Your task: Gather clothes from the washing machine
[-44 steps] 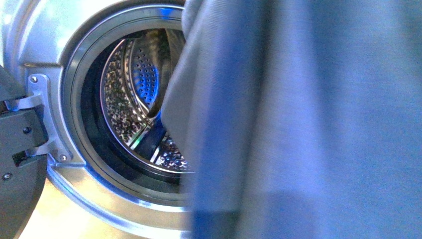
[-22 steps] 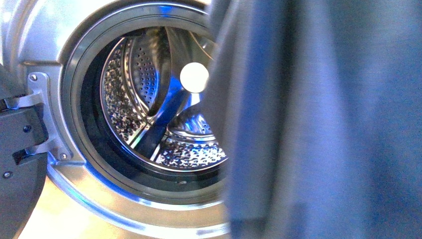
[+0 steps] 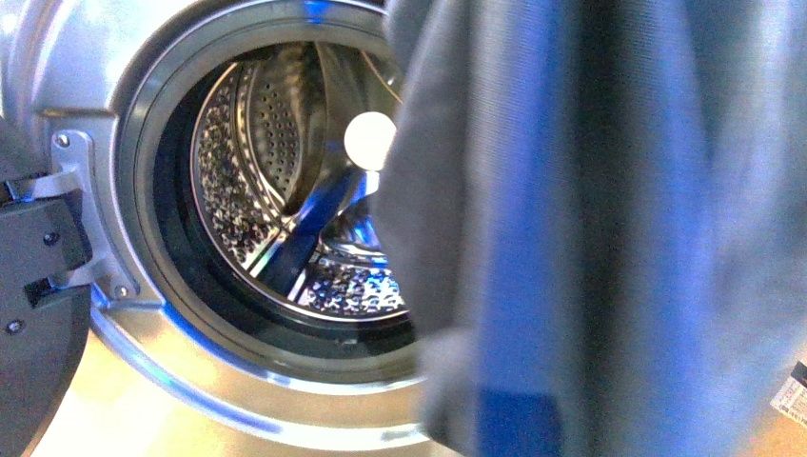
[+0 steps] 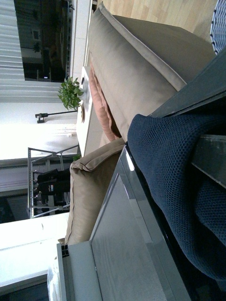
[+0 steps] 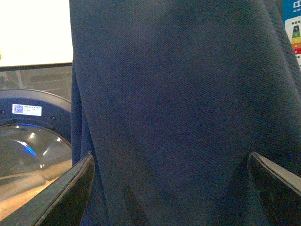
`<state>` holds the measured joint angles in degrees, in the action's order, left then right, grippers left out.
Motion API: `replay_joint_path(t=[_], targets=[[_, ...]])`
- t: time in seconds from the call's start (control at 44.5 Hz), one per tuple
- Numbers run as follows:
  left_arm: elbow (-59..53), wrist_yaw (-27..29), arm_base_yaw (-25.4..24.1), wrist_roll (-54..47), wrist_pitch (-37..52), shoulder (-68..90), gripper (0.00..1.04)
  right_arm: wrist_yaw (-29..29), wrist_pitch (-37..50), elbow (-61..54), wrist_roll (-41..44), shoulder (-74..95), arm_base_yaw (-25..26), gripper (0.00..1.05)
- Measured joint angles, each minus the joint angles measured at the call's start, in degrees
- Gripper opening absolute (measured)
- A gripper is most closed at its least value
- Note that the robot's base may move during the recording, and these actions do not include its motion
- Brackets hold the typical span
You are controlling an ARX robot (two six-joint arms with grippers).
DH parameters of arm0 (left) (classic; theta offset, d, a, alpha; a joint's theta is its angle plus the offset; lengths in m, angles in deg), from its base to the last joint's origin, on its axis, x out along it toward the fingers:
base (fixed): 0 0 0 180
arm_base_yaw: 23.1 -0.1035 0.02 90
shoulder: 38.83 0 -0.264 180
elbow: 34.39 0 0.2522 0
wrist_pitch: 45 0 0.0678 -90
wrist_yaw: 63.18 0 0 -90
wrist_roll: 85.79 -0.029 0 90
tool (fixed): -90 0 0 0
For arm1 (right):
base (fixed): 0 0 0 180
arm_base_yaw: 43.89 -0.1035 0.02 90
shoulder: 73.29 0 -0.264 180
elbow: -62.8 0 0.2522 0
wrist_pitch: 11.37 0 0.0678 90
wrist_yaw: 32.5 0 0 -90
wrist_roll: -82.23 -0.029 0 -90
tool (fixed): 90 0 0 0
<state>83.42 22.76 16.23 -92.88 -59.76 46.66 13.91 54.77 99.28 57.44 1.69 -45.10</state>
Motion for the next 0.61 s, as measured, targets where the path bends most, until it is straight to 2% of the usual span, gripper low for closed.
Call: replay_joint_path(t=[0.472,0.54,0.607], targets=[[0.0,0.0,0.0,0.0,0.0,0.0,0.06,0.15,0.04,0.0,0.0,0.22,-0.35,0.97],[0.0,0.0,0.0,0.0,0.0,0.0,0.06,2.01,-0.22,0.15,0.17,1.11,-2.47,0.97],[0.0,0.0,0.0,0.0,0.0,0.0,0.06,7.37,-4.26,1.75,1.05,2.89,-7.48,0.97]])
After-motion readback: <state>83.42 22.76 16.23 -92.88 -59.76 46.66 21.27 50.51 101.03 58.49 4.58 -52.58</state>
